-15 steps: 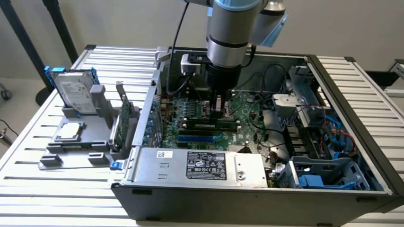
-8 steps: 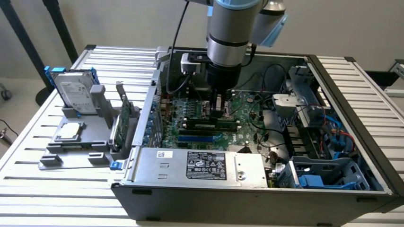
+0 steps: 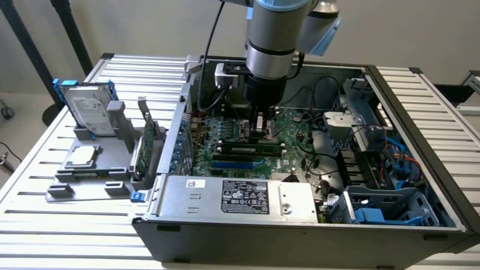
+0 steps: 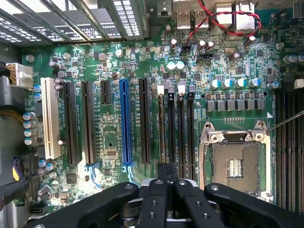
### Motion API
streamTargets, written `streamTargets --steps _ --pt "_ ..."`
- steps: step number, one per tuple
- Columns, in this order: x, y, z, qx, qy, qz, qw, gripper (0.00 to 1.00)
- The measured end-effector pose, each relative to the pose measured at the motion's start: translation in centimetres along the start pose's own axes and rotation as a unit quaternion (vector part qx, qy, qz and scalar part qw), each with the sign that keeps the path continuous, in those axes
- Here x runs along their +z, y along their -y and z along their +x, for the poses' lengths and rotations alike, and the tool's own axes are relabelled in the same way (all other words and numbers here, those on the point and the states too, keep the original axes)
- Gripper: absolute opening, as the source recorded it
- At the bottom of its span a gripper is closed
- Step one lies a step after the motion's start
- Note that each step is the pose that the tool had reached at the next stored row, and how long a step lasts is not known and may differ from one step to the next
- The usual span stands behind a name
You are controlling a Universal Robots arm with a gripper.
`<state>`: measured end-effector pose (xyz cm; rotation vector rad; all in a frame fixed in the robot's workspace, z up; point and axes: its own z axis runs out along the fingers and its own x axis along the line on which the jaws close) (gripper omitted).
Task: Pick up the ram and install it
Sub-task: 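Press down the ram until it locks into place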
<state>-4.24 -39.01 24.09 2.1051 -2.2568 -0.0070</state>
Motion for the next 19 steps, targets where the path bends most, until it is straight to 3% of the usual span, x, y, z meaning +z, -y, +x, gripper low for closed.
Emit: streamTargets --steps 19 --pt "0.6 -0.01 -0.26 0.0 0.0021 0.0005 1.0 0.11"
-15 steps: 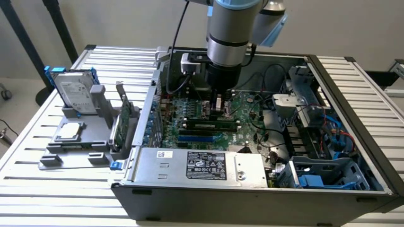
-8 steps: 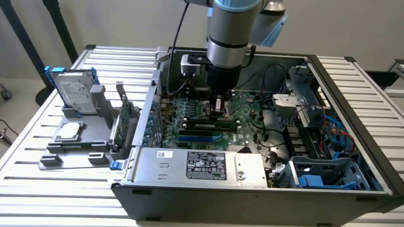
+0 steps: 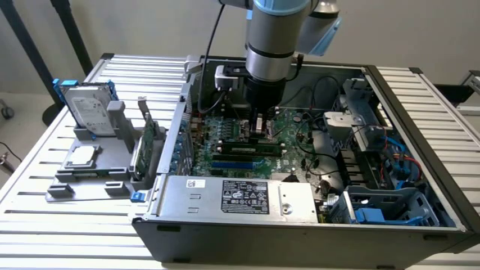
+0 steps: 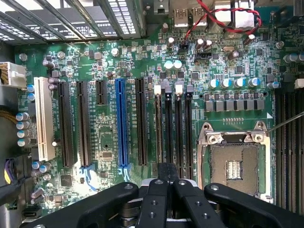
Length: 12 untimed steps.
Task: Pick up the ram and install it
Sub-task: 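Press down the ram until it locks into place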
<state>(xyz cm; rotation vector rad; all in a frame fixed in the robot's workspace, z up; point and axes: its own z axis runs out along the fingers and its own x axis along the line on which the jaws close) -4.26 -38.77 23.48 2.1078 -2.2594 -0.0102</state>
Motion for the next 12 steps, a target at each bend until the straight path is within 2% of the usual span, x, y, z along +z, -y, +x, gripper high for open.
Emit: streamTargets --steps 5,12 --pt "0.12 0.0 0.0 0.0 0.0 0.0003 1.0 0.11" --pt "0.36 0.01 -0.01 0.0 0.0036 0.0001 1.0 0.11"
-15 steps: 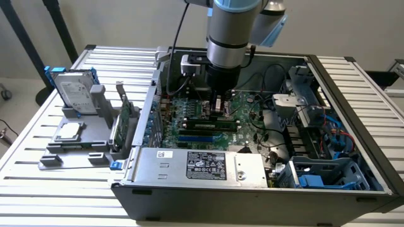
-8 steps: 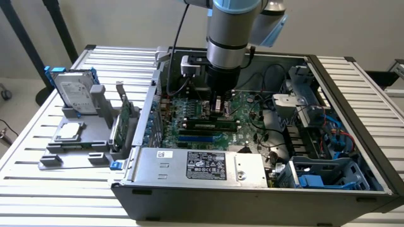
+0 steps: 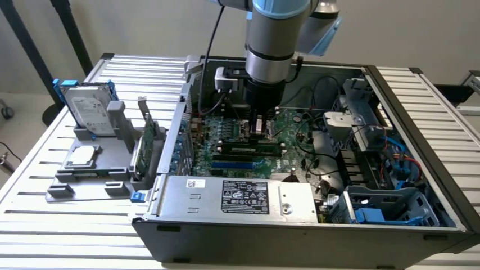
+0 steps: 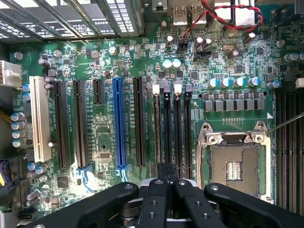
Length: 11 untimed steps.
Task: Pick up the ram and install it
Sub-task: 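Press down the ram until it locks into place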
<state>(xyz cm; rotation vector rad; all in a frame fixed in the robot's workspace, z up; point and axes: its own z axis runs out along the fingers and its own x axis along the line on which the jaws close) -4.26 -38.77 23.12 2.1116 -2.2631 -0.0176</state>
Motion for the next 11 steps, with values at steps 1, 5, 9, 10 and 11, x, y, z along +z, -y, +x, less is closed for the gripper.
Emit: streamTargets --steps 1,5,9,10,11 --pt "0.03 0.0 0.0 0.0 0.0005 0.0 1.0 0.11" --pt "0.18 0.01 0.0 0.0 0.0027 -0.0002 1.0 0.11" --pt "0.34 0.02 0.03 0.0 0.0042 -0.0003 1.0 0.11" --pt "0.39 0.02 0.05 0.0 0.0045 -0.0004 1.0 0.11" --pt "0.41 0.02 0.06 0.0 0.0046 -0.0003 1.0 0.11"
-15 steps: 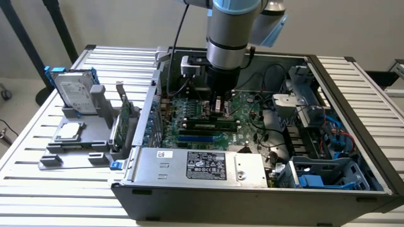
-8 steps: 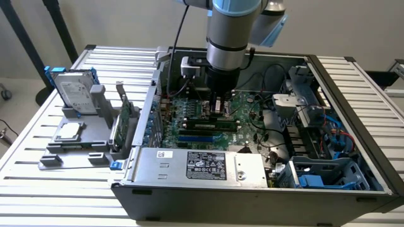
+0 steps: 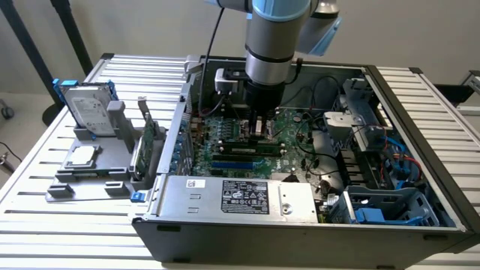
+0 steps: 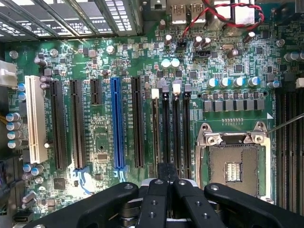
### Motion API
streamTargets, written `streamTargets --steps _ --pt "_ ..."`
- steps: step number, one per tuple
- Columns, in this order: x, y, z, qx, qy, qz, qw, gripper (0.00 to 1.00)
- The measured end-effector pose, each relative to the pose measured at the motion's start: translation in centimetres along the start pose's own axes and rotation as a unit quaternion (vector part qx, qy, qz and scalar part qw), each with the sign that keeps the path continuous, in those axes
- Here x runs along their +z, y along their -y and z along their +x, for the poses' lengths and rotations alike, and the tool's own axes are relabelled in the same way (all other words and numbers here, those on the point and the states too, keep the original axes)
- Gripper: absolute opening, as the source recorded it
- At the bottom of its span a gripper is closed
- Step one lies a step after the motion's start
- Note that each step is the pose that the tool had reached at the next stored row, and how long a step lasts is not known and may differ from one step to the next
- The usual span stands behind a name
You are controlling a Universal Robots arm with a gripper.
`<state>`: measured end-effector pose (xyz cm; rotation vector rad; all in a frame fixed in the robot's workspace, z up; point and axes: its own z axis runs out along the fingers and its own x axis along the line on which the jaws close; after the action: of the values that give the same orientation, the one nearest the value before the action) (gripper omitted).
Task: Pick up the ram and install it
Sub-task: 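Press down the ram until it locks into place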
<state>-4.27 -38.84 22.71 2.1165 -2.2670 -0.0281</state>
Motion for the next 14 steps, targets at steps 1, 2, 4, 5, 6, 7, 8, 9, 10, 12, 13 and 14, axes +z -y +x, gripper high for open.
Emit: streamTargets --steps 1,2,4,5,6,7,8,9,10,12,13,14 --pt "0.02 0.01 0.0 0.0 0.0 0.0 1.0 0.11" --pt "0.02 0.01 0.0 0.0 0.0 0.0 1.0 0.11" --pt "0.0 0.01 0.0 0.0 0.0004 0.0001 1.0 0.11" --pt "-0.12 0.01 0.0 0.0 0.001 0.0003 1.0 0.11" --pt "-0.35 0.01 0.0 0.0 0.0015 0.0005 1.0 0.11" --pt "-0.69 -0.01 0.0 0.0 0.0009 0.0002 1.0 0.11" --pt "-1.05 -0.03 0.1 0.0 0.0007 0.0001 1.0 0.11" --pt "-1.41 -0.05 0.1 0.0 0.0007 0.0 1.0 0.11" --pt "-1.74 -0.06 0.1 0.0 0.0006 0.0 1.0 0.11" --pt "-2.32 -0.08 0.1 0.0 0.0006 0.0 1.0 0.11" --pt "-2.59 -0.1 0.1 0.0 0.0005 0.0 1.0 0.11" --pt "-2.69 -0.1 0.1 0.0 0.0007 0.0 1.0 0.11"
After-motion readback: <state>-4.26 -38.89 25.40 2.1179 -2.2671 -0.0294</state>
